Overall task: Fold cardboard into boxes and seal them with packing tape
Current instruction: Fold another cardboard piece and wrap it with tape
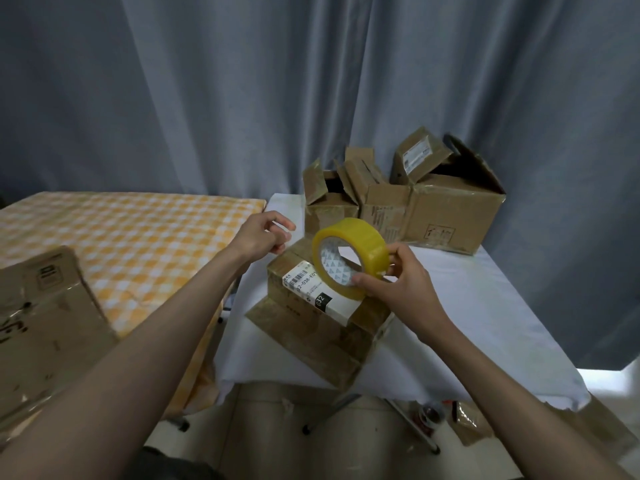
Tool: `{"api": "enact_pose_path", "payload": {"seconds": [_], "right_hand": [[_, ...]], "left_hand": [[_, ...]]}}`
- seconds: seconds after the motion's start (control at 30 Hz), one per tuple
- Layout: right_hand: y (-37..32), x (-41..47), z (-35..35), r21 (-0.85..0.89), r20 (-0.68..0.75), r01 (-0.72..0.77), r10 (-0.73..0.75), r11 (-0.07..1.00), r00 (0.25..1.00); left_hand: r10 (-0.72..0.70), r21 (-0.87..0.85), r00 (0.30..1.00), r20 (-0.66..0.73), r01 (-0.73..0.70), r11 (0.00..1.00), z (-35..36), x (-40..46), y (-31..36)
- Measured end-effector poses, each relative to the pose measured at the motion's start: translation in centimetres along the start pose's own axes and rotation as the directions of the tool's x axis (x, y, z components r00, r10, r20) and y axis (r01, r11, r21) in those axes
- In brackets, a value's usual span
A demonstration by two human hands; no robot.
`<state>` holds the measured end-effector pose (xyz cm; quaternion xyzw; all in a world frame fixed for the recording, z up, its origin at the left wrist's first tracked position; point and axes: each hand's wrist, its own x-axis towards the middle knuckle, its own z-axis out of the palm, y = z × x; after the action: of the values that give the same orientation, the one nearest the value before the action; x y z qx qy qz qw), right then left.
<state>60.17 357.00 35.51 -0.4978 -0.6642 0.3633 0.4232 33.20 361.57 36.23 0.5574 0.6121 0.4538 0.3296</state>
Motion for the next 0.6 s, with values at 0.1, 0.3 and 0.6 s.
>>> {"api": "enact_pose_path", "payload": {"seconds": [0.1, 0.3, 0.6], "right_hand": [[-0.1, 0.4, 0.3, 0.01, 0.022, 0.037, -0.038, 0.999, 0.999], [-0.8, 1.3, 0.7, -0.042, 0.053, 0.075, -0.073, 0.996, 0.996], [-0.9, 1.7, 1.0, -0.049, 0.135, 0.111, -0.103, 0.993, 0.985]], "left_hand": [[-0.022, 0.032, 1.0, -0.002, 0.022, 0.999, 0.0, 0.3, -1.1], [-0.054, 0.104, 0.998, -0.017, 0.056, 0.993, 0.1, 1.0, -2.2], [-0.15, 0.123, 0.989, 0.012, 0.147, 0.981, 0.8, 2.0, -2.8]]}}
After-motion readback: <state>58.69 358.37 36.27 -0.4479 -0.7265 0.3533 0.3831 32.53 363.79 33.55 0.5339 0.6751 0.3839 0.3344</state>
